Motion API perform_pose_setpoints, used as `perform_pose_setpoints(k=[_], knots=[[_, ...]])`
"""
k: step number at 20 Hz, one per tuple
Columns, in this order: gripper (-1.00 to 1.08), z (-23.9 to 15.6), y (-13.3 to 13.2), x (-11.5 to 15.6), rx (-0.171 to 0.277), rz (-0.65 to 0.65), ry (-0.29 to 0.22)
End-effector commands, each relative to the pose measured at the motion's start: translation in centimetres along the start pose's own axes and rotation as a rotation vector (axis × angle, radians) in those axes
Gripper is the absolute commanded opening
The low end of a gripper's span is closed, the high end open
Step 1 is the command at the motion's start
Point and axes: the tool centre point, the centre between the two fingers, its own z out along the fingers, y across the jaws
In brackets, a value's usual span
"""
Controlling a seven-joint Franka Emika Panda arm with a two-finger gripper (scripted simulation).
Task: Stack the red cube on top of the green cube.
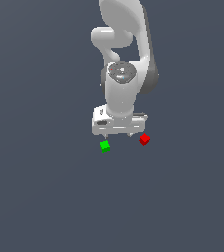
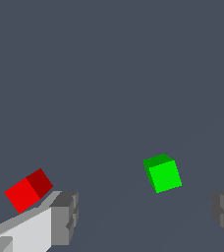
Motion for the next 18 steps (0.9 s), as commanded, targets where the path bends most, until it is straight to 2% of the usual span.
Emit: perform_pose_setpoints(k=[1, 5, 8, 13, 18], knots=[[1.00, 0.0, 0.0, 0.0, 0.000, 0.000, 0.000], [1.00, 0.4, -0.7, 0.0, 0.000, -0.025, 0.001], [1.00, 1.2, -2.2, -0.2, -0.001, -0.076, 0.002], [1.00, 3.4, -6.2, -1.0, -0.002, -0.223, 0.006], [1.00, 6.3, -11.2, -3.0, -0.004, -0.411, 0.011]])
